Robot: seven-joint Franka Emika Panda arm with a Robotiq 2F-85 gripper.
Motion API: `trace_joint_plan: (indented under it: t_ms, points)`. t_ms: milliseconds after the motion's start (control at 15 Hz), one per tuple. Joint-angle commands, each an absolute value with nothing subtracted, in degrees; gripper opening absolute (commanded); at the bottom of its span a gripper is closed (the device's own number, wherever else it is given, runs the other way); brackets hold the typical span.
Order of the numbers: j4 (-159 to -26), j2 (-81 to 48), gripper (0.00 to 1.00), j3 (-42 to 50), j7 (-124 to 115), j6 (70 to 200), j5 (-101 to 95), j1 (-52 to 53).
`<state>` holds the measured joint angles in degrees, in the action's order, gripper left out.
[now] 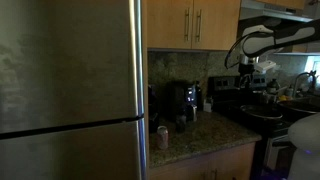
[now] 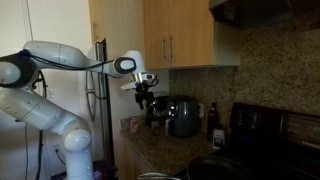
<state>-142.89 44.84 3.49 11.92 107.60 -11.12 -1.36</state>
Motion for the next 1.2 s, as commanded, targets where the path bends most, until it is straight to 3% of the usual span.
trace_joint_plan:
  t_ms: [0, 533, 933, 1000, 1133]
  points:
    - [-142.79, 44.82, 1.0, 3.77, 11.69, 107.46, -11.35, -0.95]
    - [-142.0, 44.41, 1.0, 2.98, 11.56, 104.79, -12.7, -1.61]
    - [-141.79, 45.24, 1.0, 9.73, 30.29, 103.98, -10.71, 4.84]
    - [-144.35, 39.27, 1.0, 6.5, 26.48, 110.26, -7.31, 8.44]
    - [-142.82, 35.06, 1.0, 5.36, 28.77, 110.63, -5.92, 11.04]
